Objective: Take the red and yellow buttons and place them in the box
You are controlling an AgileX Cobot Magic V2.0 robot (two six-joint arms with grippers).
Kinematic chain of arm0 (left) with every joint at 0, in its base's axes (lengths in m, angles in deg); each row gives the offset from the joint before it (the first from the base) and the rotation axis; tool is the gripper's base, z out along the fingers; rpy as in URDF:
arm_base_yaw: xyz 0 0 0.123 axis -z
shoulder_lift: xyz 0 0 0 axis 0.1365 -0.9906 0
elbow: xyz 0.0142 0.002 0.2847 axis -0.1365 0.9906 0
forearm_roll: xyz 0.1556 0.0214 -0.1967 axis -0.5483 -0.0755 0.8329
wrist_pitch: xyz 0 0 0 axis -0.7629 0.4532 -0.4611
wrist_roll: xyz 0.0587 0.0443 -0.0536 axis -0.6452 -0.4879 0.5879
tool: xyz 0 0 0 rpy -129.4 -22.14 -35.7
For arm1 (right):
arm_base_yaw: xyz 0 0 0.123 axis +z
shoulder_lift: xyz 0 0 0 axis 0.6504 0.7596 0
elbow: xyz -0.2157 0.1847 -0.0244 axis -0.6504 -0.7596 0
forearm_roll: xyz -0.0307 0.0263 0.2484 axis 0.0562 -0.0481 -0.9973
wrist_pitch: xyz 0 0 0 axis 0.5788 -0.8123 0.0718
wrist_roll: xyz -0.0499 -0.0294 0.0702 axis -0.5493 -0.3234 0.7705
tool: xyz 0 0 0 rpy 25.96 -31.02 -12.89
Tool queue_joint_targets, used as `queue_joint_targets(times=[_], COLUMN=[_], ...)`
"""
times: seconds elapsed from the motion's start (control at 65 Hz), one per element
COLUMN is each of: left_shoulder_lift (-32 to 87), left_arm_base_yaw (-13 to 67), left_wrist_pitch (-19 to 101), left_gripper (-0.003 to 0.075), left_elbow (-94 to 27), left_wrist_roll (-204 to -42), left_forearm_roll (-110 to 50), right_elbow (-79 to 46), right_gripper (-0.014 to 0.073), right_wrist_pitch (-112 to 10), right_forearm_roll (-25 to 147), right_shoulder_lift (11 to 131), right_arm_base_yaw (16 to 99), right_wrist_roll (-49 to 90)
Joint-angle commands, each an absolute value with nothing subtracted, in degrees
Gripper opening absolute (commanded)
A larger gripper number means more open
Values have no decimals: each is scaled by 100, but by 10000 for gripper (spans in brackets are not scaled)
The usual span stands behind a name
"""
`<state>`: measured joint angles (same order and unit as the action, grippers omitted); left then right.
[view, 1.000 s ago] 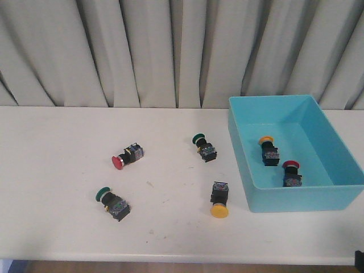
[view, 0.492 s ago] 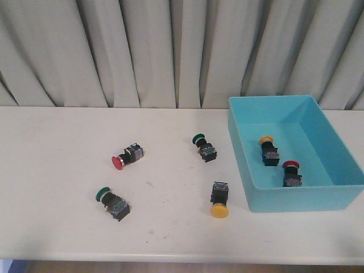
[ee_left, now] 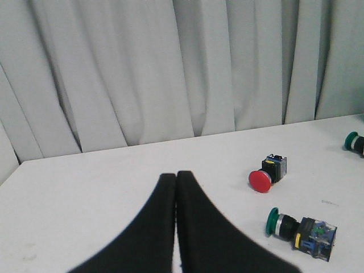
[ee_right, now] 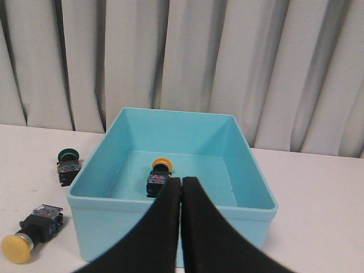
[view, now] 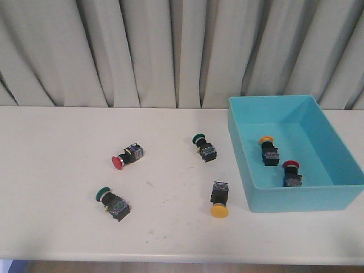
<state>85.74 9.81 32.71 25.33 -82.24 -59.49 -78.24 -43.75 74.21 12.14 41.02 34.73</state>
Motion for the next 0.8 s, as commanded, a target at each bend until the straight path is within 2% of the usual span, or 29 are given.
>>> queue_joint_targets(times=[0.0, 0.785], left_shoulder_lift=[8656, 8656], left_arm_base_yaw=[965, 965], left_wrist_pitch=[2833, 2833], left_gripper=[-7, -7], left_elbow=[2807, 2807], left_wrist_roll=[-8211, -8211], left_forearm_roll=[-5906, -5906], right_elbow=[-7861, -7856], right_gripper=[-4, -4], right_wrist_pitch=[-3934, -3940], right_forearm_roll=[7921, 8101], right_shoulder_lift=[1163, 1163], right_arm_base_yaw=[4070, 4070], right_wrist_roll=[3962, 4202])
